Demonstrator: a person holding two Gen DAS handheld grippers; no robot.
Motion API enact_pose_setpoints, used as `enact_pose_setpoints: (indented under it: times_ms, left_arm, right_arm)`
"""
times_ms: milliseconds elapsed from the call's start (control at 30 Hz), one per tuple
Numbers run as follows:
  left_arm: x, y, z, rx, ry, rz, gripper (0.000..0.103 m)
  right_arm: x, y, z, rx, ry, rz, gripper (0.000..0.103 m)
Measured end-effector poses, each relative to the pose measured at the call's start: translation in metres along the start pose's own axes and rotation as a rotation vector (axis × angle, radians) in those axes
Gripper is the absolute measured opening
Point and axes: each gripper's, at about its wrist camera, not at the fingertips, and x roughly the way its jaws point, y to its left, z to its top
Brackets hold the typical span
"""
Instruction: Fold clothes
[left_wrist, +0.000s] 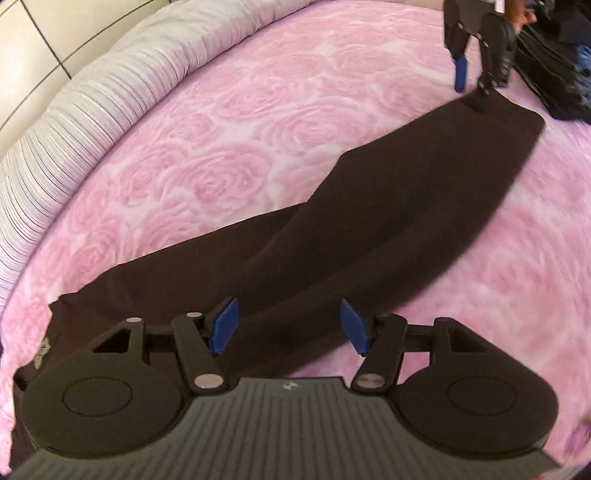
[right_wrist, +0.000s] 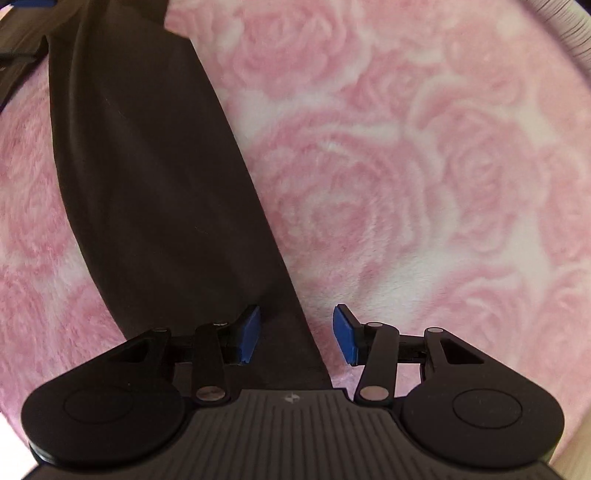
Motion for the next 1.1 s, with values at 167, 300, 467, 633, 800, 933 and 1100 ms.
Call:
enact_pose_setpoints:
  times_ms: [167, 300, 467, 633, 800, 933, 1100]
  left_arm:
    - [0.013, 0.001, 0.003, 0.0, 0.005, -0.024, 0.057]
    - [0.019, 0.009, 0.01, 0.024, -0.012, -0.029, 0.057]
    - [0.037, 0.041, 0.032, 0.058, -0.033, -0.004, 0.057]
    - [0.062, 0.076, 0.049, 0.079, -0.024, 0.013, 0.057]
    - [0.093, 0.088, 0.053, 0.204, 0.054, -0.06, 0.054]
    - [0.103, 0.09, 0.052, 0.311, 0.083, -0.137, 0.044]
    - [0.105, 0.081, 0.054, 0.418, 0.117, -0.225, 0.0]
  right_arm:
    - [0.008, -0.016, -0.004, 0.023, -0.001, 0.111, 0.05]
    - [0.007, -0.019, -0.009, 0.028, 0.037, 0.156, 0.017]
    - [0.004, -0.012, -0.019, 0.021, 0.07, 0.124, 0.0]
    - [-0.018, -0.002, -0.036, 0.012, 0.053, 0.014, 0.0]
    - [-0.012, 0.019, -0.047, -0.014, 0.067, 0.03, 0.0]
    - [-0.003, 0.031, -0.053, -0.046, 0.085, 0.034, 0.0]
    - [-0.002, 0.036, -0.059, -0.045, 0.07, 0.024, 0.0]
